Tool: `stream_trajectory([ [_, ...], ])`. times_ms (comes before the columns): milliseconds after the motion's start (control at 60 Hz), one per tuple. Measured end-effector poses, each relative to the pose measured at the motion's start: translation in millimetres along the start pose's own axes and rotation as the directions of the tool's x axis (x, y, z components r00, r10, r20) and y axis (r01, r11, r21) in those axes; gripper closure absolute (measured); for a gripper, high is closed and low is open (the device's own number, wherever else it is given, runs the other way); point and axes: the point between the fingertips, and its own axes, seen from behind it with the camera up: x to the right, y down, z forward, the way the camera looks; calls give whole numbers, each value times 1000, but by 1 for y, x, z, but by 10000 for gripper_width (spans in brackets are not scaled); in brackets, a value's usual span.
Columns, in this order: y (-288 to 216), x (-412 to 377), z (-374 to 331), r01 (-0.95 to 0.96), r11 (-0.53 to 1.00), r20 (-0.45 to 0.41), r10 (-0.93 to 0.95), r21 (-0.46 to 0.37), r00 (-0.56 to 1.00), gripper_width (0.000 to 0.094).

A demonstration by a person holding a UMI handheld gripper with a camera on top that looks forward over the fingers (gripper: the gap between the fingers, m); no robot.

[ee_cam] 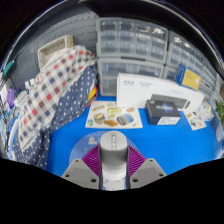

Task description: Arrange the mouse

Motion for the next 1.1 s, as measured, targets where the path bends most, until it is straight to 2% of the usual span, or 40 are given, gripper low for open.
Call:
stream_trajectory([
  [167,49,-13,21,-18,994,7,19,-107,1000,619],
  [183,55,-14,23,-20,992,7,21,-123,1000,593],
  [267,56,-12,25,6,996,-1,-6,-86,1000,601],
  [367,56,-13,25,-16,996,-12,15,-93,1000,561],
  [550,56,-13,25,-35,993,-20,33,-109,999,418],
  [617,58,-16,19,-75,987,-7,75,-140,997,226],
  [650,53,-16,14,-90,987,-2,91,-132,996,121],
  [700,44,-17,3,-102,989,5,103,-108,995,73],
  [967,-11,-18,-95,-114,993,36,114,17,993,76],
  [1100,-36,-11,-152,-93,990,11,93,105,996,77],
])
